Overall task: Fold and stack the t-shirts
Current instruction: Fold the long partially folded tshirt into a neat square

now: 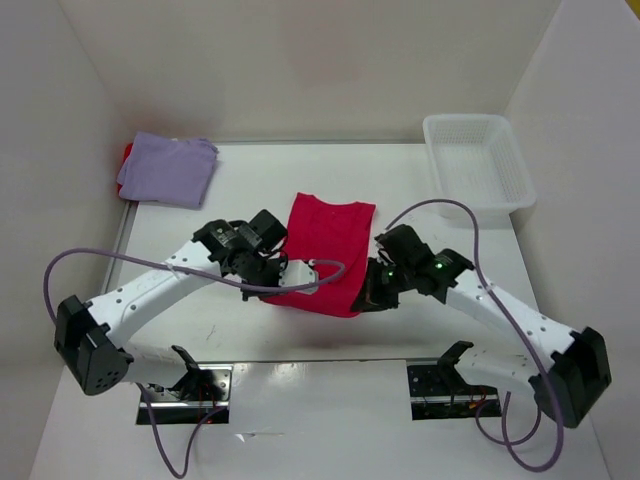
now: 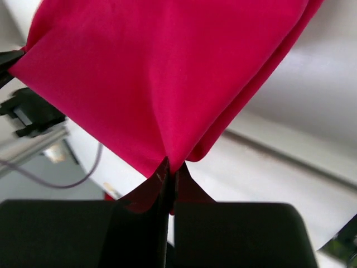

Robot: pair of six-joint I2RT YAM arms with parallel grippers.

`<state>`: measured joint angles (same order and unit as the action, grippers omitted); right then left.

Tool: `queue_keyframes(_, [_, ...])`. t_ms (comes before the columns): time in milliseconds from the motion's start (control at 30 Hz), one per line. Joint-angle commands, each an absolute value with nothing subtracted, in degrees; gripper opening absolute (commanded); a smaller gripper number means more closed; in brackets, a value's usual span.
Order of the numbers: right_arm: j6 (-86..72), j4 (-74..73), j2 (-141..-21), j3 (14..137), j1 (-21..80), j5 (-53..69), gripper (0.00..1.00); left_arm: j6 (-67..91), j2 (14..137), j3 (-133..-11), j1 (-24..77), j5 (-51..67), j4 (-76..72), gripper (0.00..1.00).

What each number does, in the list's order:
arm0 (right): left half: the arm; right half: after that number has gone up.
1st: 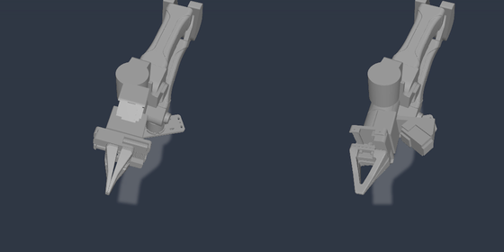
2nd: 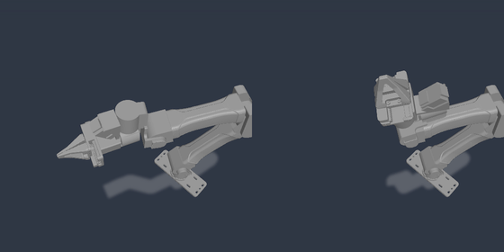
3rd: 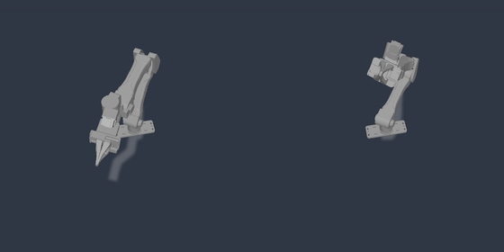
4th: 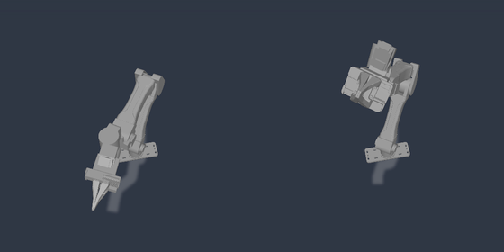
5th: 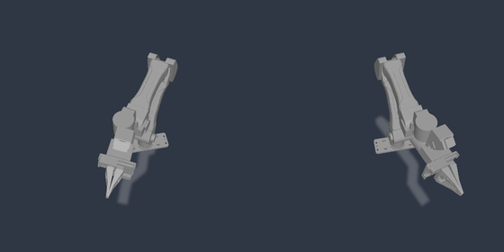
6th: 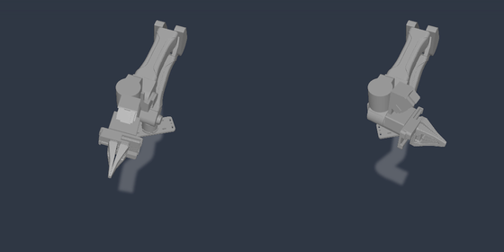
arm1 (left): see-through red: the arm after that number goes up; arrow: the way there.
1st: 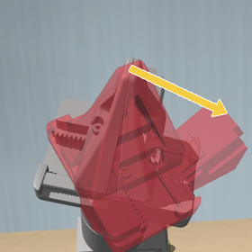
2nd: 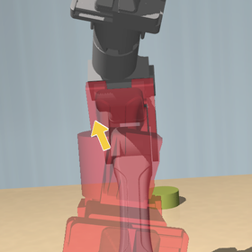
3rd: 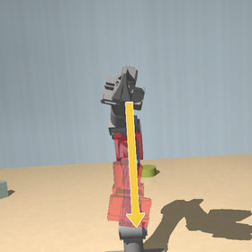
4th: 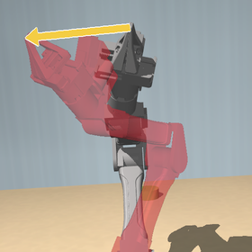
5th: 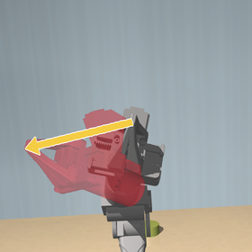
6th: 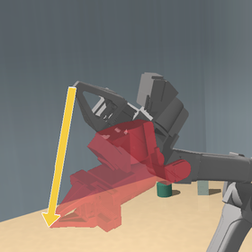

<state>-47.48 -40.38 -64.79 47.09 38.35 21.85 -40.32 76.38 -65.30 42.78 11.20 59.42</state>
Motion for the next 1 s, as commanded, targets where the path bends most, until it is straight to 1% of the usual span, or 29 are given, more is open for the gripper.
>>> queue_keyframes(0, [-54.5,-46.6,-56.8,47.3,38.6,25.5,0.0,-40.3,74.0,-74.0,42.9,15.6,70.0,0.0])
queue_keyframes(67, [-55.9,-47.2,-54.1,48.7,38.6,26.2,0.0,-38.3,74.9,-79.2,42.2,17.6,70.7,0.0])
queue_keyframes(167, [-55.9,-46.0,-54.1,49.3,36.7,28.6,0.0,-37.3,79.5,-83.9,39.8,18.7,69.9,0.0])
queue_keyframes(200, [-53.4,-45.2,-54.8,49.3,33.8,30.8,0.0,-36.7,81.1,-86.9,38.0,19.2,69.9,0.0])
queue_keyframes(267, [-49.9,-44.6,-57.7,50.1,29.2,32.9,0.0,-36.0,85.9,-89.9,35.8,19.2,68.3,0.0])
queue_keyframes(300, [-47.6,-44.6,-59.2,51.9,24.8,34.5,0.0,-35.3,87.4,-91.6,33.2,19.8,67.8,0.0])
queue_keyframes(433, [-36.1,-46.1,-69.5,59.3,19.1,33.5,0.0,-34.1,97.5,-99.8,27.0,20.9,65.7,0.0])
queue_keyframes(467, [-34.8,-45.5,-73.6,61.4,17.9,33.5,0.0,-34.1,99.4,-103.0,26.2,20.9,65.0,0.0])
queue_keyframes(500, [-34.0,-44.7,-75.3,62.1,16.3,35.1,0.0,-33.5,103.1,-104.6,24.8,20.9,65.0,0.0])
queue_keyframes(633, [-32.3,-40.8,-81.9,64.7,12.3,35.7,0.0,-30.9,111.3,-113.6,21.5,21.4,61.3,0.0])
queue_keyframes(733, [-31.6,-39.2,-87.1,65.5,11.6,38.6,0.0,-30.1,116.8,-121.1,20.8,22.1,61.3,0.0])
queue_keyframes(900, [-31.1,-36.2,-91.9,65.0,10.9,39.2,0.0,-30.1,123.7,-125.9,20.3,22.7,60.6,0.0])
queue_keyframes(967, [-32.3,-34.6,-93.1,64.4,8.5,39.2,0.0,-30.1,126.1,-126.6,20.3,22.7,59.2,0.0])
